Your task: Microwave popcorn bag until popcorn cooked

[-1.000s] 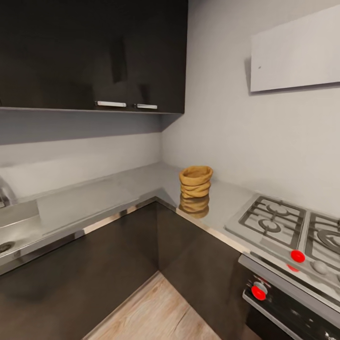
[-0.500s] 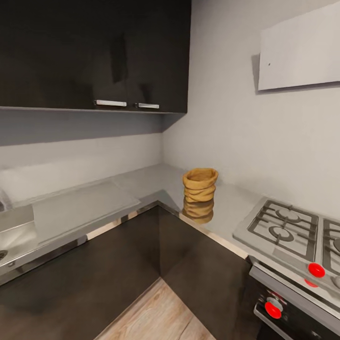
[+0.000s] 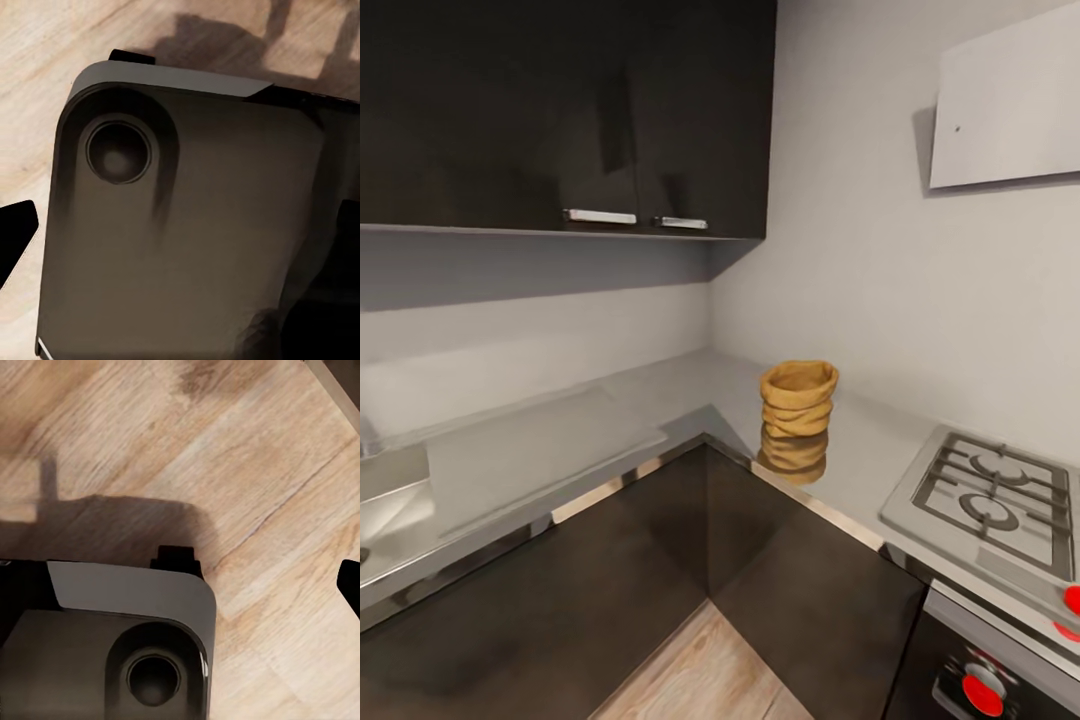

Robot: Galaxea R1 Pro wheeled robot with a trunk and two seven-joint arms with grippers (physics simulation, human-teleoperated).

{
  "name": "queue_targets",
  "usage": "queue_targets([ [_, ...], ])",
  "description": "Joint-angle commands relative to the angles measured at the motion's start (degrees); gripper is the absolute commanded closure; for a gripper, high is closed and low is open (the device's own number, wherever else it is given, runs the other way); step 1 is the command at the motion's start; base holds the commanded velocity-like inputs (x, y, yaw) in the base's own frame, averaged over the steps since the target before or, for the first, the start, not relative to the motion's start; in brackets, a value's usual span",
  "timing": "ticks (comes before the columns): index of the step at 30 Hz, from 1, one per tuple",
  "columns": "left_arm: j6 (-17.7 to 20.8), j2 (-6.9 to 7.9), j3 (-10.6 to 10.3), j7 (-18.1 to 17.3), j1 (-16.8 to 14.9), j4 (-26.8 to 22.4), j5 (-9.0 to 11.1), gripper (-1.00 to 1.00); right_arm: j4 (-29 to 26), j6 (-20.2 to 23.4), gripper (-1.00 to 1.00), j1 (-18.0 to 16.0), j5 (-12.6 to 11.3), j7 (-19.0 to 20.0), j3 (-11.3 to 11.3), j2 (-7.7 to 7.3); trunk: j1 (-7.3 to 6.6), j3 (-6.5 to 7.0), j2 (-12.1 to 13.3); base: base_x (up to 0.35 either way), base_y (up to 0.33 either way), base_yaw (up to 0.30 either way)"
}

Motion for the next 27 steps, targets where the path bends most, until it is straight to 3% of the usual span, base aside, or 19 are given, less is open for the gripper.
queue_targets([
  [1,-0.08,-0.02,0.30,-0.02,-0.01,-0.02,0.30,-1.00,0.19,-0.34,-1.00,-0.08,0.56,0.10,-0.34,0.01,0.01,-0.05,-0.03,0.132,0.099,0.000],
  [7,-0.04,-0.01,0.30,-0.02,-0.01,-0.02,0.30,-1.00,0.21,-0.14,-1.00,-0.08,0.48,0.16,-0.38,0.30,0.01,0.00,-0.03,0.114,0.091,-0.060],
  [27,0.01,-0.07,0.47,0.07,-0.01,-0.02,0.53,-1.00,0.21,0.03,-1.00,-0.08,0.47,0.04,-0.38,0.41,0.01,0.70,-0.03,0.004,0.004,-0.220],
])
